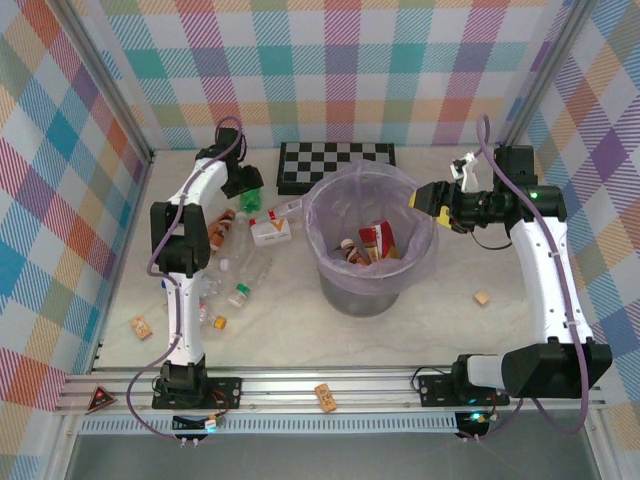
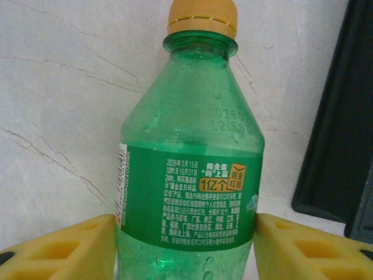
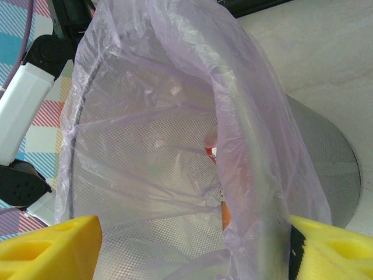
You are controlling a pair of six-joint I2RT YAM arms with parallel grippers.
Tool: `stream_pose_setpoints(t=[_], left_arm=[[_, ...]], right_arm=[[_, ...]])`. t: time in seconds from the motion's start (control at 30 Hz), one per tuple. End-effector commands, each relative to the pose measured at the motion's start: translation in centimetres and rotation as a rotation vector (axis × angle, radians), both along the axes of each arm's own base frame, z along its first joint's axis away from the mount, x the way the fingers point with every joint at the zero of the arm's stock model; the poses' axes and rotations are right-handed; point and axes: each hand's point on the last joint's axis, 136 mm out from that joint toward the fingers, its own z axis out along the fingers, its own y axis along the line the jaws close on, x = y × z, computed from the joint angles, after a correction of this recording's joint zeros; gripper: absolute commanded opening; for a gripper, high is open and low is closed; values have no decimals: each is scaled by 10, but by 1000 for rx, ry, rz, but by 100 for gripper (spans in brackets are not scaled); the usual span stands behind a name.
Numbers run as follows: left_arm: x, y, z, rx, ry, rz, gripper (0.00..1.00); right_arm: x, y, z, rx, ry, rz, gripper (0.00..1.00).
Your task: Put the plastic bottles in the bin
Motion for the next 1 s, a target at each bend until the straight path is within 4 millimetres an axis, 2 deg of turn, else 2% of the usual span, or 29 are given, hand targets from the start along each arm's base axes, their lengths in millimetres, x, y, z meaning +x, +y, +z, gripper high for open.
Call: stream_pose_setpoints(t=[0.0, 0.13, 0.3, 0.47, 0.6, 0.77, 0.97], left_arm=[[2, 0, 3, -4, 11, -3, 71], [2, 0, -12, -3, 35, -3, 73], [1, -2, -23, -11, 54, -8, 61], [1, -2, -12, -11, 37, -11, 52], [3, -5, 19, -33, -17, -16, 50], [1, -8, 78, -67, -121, -20, 49], [-21, -27, 148, -171, -226, -65, 49]], right_arm=[[-6, 2, 16, -7, -54, 15, 78], [-7, 1, 13, -10, -44, 9, 78], [-7, 3, 5, 13, -15, 5, 78], [-9, 12, -1, 21, 5, 16, 77], [-11, 20, -7, 25, 17, 3, 76], [-11, 23, -9, 53, 5, -83, 75], [-15, 29, -13, 59, 2, -132, 75]])
